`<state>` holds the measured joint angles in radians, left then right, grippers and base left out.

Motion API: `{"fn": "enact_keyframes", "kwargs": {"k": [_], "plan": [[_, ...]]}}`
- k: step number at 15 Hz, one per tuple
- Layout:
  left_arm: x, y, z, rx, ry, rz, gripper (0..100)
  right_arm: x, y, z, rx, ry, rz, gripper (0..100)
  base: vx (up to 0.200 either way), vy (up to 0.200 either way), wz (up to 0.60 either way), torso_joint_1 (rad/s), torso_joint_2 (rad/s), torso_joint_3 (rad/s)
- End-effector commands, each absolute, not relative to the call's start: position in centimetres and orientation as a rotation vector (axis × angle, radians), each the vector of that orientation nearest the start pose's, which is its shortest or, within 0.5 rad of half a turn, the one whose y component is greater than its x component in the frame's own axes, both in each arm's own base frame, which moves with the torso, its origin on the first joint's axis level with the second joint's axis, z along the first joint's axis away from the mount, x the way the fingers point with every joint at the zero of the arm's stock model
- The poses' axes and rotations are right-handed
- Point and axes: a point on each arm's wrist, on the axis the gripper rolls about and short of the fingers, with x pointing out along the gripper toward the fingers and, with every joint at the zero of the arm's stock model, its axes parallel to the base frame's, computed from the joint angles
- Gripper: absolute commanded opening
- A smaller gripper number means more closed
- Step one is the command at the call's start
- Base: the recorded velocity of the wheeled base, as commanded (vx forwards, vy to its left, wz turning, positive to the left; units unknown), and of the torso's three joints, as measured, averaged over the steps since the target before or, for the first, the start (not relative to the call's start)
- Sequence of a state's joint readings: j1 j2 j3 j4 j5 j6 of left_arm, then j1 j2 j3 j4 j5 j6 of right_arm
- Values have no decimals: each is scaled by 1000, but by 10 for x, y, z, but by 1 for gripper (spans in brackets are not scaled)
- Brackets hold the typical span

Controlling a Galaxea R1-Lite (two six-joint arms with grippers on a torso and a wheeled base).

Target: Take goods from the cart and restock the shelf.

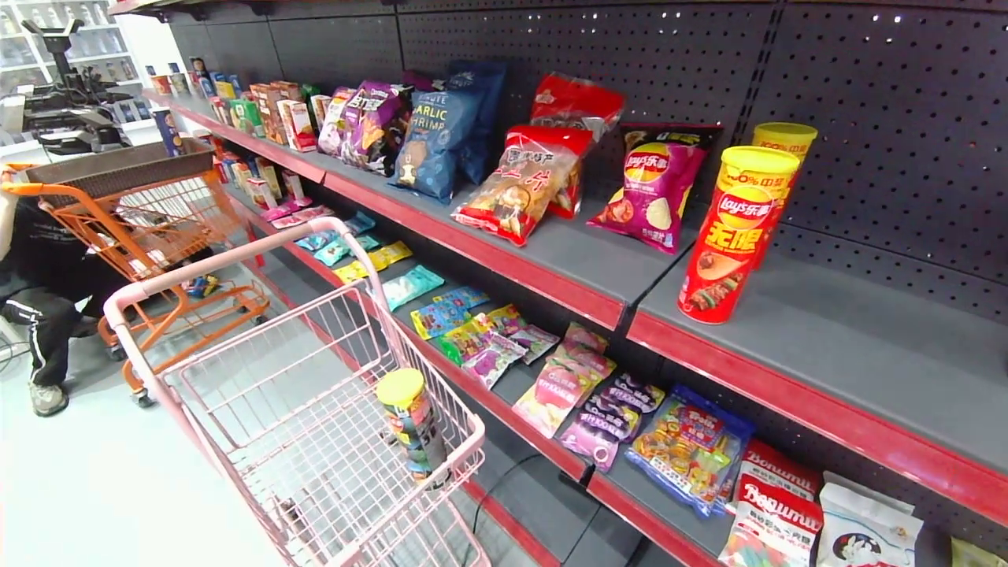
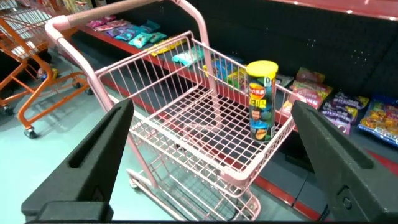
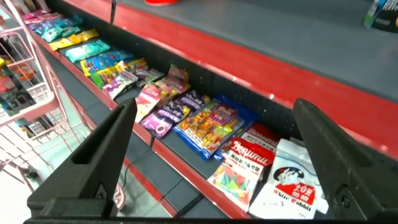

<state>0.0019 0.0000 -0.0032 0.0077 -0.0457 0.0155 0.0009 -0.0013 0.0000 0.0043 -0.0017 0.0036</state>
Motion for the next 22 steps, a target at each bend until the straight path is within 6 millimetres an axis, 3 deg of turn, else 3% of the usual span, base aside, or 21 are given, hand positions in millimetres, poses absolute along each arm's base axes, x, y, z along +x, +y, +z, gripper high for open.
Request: {"fn": "enact_keyframes", "kwargs": {"k": [1,8,12,13,15,16,17,18,19,20,22], "plan": [[-23,-1,76,15,4,-43,100,-23,0,75,3,5,0,100,0,0,0,-154,378,242],[-23,-1,76,17,7,-45,100,-23,0,75,3,5,0,100,0,0,0,-187,495,303],[-20,-1,77,23,39,-43,100,-23,0,75,3,5,0,100,0,0,0,-61,173,110],[-23,-1,111,20,-17,-38,100,-23,0,75,2,5,0,100,0,0,0,0,0,0],[16,1,240,-124,-35,22,100,-23,0,75,0,5,0,100,0,0,0,0,0,0],[50,3,269,-124,5,114,100,-23,0,75,2,5,0,100,0,0,0,0,0,0],[72,5,270,-120,63,154,100,-23,0,75,2,5,0,100,0,0,0,0,0,0],[107,7,255,-112,180,136,100,-23,0,75,2,5,0,100,0,0,0,0,0,0],[117,7,248,-112,221,112,100,-23,0,75,2,5,0,100,0,0,0,0,0,0],[157,7,219,-80,346,6,100,-23,0,75,2,5,0,100,0,0,0,0,0,0],[195,7,186,-46,424,-98,100,-23,0,75,0,5,0,100,0,0,0,0,0,0]]}}
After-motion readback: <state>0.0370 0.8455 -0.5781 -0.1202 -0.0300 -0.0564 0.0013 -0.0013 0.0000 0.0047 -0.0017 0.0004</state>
